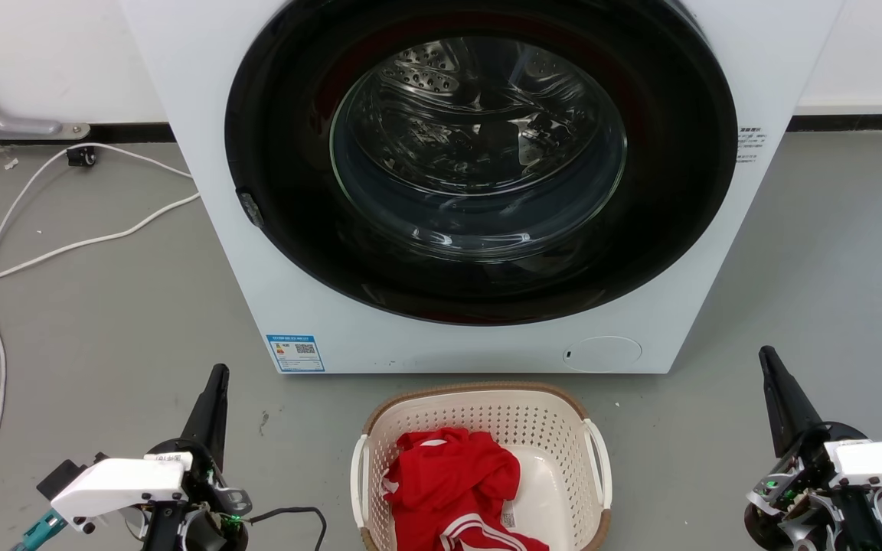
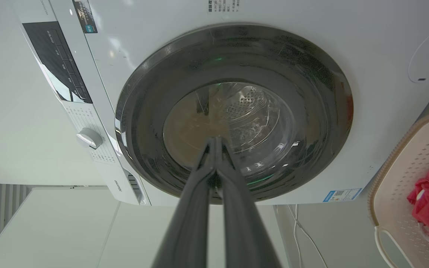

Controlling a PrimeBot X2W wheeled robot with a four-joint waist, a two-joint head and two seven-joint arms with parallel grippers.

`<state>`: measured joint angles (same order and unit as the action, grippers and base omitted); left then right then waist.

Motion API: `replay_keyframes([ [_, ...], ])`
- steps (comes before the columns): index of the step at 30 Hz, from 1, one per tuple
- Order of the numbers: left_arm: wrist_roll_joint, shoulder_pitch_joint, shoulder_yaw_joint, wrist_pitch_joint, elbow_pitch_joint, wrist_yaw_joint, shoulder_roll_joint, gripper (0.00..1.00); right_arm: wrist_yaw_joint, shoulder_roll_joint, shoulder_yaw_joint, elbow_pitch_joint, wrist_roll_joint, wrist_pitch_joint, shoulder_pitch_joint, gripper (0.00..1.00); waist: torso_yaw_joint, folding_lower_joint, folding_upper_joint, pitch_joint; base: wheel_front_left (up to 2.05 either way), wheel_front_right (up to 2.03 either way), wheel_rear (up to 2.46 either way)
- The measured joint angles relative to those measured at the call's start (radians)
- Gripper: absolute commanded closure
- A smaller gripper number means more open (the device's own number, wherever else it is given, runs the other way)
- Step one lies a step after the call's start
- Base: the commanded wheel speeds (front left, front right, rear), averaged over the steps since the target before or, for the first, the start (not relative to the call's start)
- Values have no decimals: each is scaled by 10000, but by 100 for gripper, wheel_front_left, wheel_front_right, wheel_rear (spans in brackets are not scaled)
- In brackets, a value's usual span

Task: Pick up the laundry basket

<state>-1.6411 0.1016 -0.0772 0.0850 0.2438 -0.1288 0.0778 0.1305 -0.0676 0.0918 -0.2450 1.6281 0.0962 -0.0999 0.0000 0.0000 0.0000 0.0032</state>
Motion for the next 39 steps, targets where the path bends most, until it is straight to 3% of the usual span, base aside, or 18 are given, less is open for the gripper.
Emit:
replay_keyframes([
  [24,86,5,-100,86,6,0,-75,100,0,44,69,-4,-31,46,-22,100,0,0,0,0,0,0,0],
  [25,86,-14,-90,84,44,2,-81,0,2,46,63,-38,-27,56,4,0,0,0,0,-1,0,0,0],
  [33,148,-301,148,-161,230,27,-167,0,-2,96,-6,-205,-144,-188,332,0,6,0,0,7,0,0,0],
  [39,826,-274,242,-445,94,27,-171,0,-2,98,-61,-46,-798,-481,338,0,15,0,0,15,0,0,0],
])
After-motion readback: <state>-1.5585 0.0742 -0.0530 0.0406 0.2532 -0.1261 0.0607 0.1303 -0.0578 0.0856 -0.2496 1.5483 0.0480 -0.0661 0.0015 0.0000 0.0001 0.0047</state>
